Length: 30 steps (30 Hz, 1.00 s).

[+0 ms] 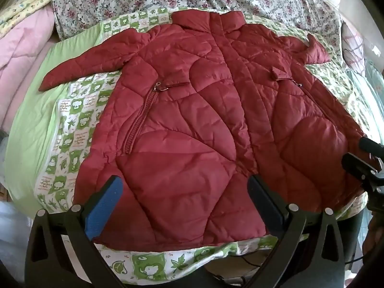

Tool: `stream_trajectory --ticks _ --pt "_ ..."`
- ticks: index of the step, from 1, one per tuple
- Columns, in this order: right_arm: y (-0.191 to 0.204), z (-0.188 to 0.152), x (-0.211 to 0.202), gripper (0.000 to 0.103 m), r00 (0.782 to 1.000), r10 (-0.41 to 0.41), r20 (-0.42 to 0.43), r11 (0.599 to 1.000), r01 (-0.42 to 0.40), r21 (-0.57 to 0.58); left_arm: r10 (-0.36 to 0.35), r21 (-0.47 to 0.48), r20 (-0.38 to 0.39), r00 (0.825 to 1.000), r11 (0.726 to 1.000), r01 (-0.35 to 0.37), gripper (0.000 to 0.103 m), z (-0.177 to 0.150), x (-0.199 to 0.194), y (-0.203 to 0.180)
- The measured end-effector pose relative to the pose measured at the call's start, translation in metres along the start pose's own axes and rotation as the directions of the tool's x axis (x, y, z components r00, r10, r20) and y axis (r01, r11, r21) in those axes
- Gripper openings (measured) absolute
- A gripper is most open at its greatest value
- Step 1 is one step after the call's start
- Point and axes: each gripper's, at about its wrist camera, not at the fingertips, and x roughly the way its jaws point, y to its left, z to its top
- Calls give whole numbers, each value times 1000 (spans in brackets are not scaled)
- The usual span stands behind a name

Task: Fold large clothes

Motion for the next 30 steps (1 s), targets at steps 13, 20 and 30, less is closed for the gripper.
stream_trajectory --ticks 13,20,30 --pt "2 0 -3 103 1000 1 2 1000 -1 -1 -5 -4 0 1000 1000 5 103 0 0 0" --pt "3 7 2 103 1000 5 8 1000 -5 1 -2 -3 0 1000 1000 2 103 0 0 0" --pt "5 1 -3 103 1000 2 2 1000 -2 -4 -5 -3 0 1000 1000 5 103 0 0 0"
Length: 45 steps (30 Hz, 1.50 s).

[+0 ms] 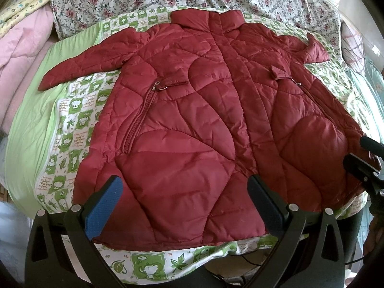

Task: Fold large clothes

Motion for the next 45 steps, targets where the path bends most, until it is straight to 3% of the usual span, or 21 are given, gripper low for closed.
stream_trajectory --ticks 20,25,30,36,45 --pt "-1 8 -4 103 1000 30 4 999 -30 24 2 5 -5 1000 1000 -2 103 -1 8 -6" --pt "-23 14 -5 103 1000 5 3 999 -5 46 -28 -14 -54 998 1000 27 103 6 16 -1" --pt "-50 22 -3 103 1000 15 11 993 -16 113 -12 -9 -1 1000 1000 12 103 14 19 3" --pt "-85 36 2 103 1000 -6 -18 984 9 180 -5 -23 -7 1000 1000 4 103 26 26 8" --pt "-145 76 18 103 998 -61 34 968 51 247 9 -38 -33 999 999 -11 103 43 39 16"
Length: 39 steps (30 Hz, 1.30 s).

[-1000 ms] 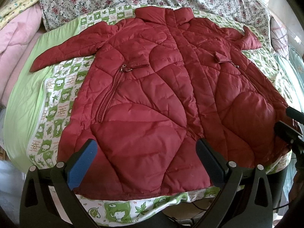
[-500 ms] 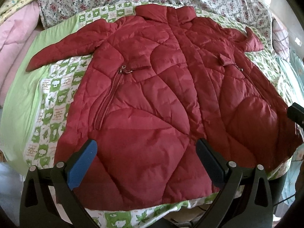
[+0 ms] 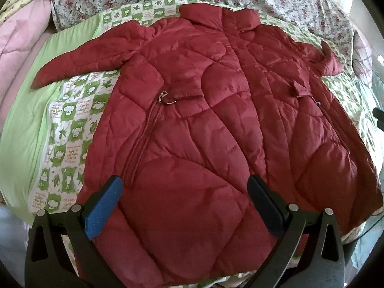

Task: Fold large clothes
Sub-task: 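Reach the right gripper to the jacket sleeve and grasp its cuff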

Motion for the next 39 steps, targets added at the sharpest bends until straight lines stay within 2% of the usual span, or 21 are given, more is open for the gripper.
stream_trajectory --ticks 5,13,17,21,25,31,32,34,36,39 --pt "-22 40 19 103 998 -51 20 998 51 23 -1 -8 -47 999 1000 1 103 9 11 2" --pt "-69 113 70 102 992 -121 23 987 118 105 -19 -31 -20 1000 999 18 103 33 19 10" --pt "-94 158 106 102 991 -136 17 978 132 165 -18 -47 -37 999 999 16 103 45 28 14" --pt "-121 203 146 102 979 -205 -4 954 200 223 -23 -59 -62 998 998 19 103 54 42 16" --pt "-140 234 182 102 967 -252 -38 932 253 260 -25 -59 -90 996 998 19 103 63 57 15" --pt "-151 261 227 99 945 -319 -73 912 327 249 -17 -54 -106 994 998 12 103 77 73 14" --pt "-154 263 232 97 938 -335 -87 903 346 253 -20 -55 -105 994 998 14 103 80 75 14" --pt "-162 265 242 78 926 -363 -106 889 378 259 -25 -58 -100 995 998 19 103 84 79 14" --pt "-168 265 243 65 936 -340 -94 894 353 277 -33 -58 -103 994 998 27 103 88 83 12" --pt "-169 264 236 22 950 -307 -61 908 312 282 -38 -51 -109 993 998 32 103 90 88 10"
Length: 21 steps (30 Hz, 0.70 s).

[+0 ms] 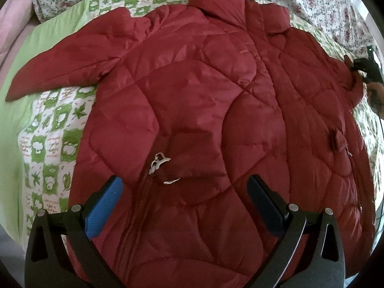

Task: Fold large clothes
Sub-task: 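Reach the right gripper to the jacket sleeve and grasp its cuff, then carry the sleeve across the jacket body with the right gripper and release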

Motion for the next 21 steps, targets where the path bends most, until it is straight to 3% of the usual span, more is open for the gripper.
stream_trajectory --ticks 5,8,14,21 --pt "4 -7 -26 13 991 125 46 992 -125 -4 -17 0 4 1000 1000 17 103 1 0 -3" --pt "15 -19 -51 12 969 237 70 971 -235 -36 -26 -2 12 1000 1000 26 103 1 -3 -3" --pt "68 -67 -103 11 887 460 44 880 -449 -155 -62 -52 12 998 997 62 103 1 0 10" --pt "156 -152 -128 12 784 606 -136 728 -616 -301 -169 -101 29 985 980 171 103 -1 -7 26"
